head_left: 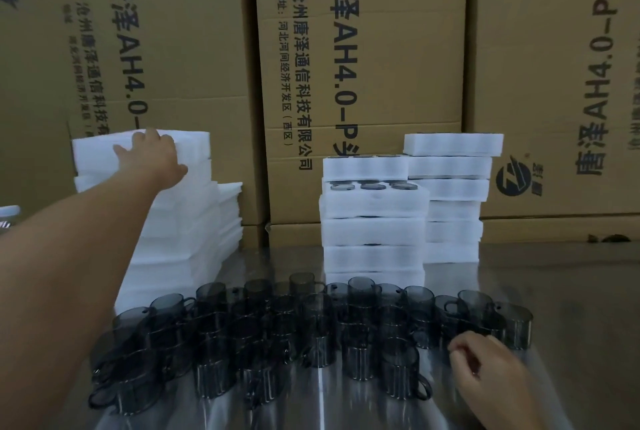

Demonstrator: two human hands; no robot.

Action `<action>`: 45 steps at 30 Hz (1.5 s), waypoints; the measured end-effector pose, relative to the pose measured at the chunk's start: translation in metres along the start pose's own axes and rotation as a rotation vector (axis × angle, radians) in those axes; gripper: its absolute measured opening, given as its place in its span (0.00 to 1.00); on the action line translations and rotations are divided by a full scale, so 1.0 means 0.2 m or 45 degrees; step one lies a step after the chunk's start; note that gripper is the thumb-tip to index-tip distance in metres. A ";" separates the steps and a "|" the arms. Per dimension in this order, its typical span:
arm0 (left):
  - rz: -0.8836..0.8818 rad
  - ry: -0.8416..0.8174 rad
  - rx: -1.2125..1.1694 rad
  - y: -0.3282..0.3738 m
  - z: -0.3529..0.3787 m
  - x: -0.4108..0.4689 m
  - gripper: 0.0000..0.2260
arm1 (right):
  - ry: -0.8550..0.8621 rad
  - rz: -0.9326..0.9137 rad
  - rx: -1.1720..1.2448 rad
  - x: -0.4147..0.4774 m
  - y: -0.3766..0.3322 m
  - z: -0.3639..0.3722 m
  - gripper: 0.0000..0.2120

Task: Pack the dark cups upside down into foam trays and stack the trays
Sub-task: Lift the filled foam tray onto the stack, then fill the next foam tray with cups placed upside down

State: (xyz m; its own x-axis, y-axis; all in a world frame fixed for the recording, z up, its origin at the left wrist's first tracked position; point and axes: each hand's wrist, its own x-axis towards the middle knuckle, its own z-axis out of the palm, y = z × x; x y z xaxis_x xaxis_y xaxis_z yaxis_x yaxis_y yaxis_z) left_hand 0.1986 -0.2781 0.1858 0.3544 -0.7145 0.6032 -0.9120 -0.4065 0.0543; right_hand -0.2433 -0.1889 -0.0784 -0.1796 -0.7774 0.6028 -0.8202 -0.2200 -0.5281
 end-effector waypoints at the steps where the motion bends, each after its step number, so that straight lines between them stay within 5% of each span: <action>1: 0.022 0.037 -0.002 0.00 -0.01 -0.01 0.24 | 0.002 -0.005 0.001 0.00 0.00 0.00 0.14; 9: 0.408 0.537 -0.195 0.23 -0.17 -0.36 0.17 | -0.010 0.031 0.065 -0.01 0.00 -0.03 0.13; 15: 0.514 0.737 -0.779 0.40 -0.06 -0.97 0.12 | 0.023 -0.004 0.092 -0.03 0.00 -0.06 0.10; 23: 0.724 0.586 -1.153 0.46 0.21 -1.58 0.10 | 0.167 0.396 0.422 -0.13 0.07 -0.18 0.10; 30: 1.020 0.504 -1.184 0.46 0.28 -1.67 0.09 | 0.180 0.910 1.270 -0.09 0.04 -0.24 0.12; 34: 1.070 0.419 -1.226 0.45 0.26 -1.69 0.09 | 0.051 0.858 1.122 -0.10 0.03 -0.24 0.14; 39: 1.134 0.385 -1.243 0.45 0.23 -1.71 0.09 | -0.171 0.829 1.341 -0.09 0.03 -0.24 0.26; 45: 1.141 0.401 -1.276 0.44 0.18 -1.72 0.10 | -0.468 0.747 1.598 -0.08 0.00 -0.26 0.12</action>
State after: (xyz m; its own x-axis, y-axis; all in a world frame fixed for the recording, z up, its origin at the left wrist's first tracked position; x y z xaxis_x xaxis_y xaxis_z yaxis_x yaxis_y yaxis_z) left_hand 0.0033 -0.0879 -0.0454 -0.3654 -0.2994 0.8814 -0.6066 0.7948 0.0186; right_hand -0.2674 -0.1463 -0.0568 -0.0111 -0.9994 0.0329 0.3704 -0.0347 -0.9282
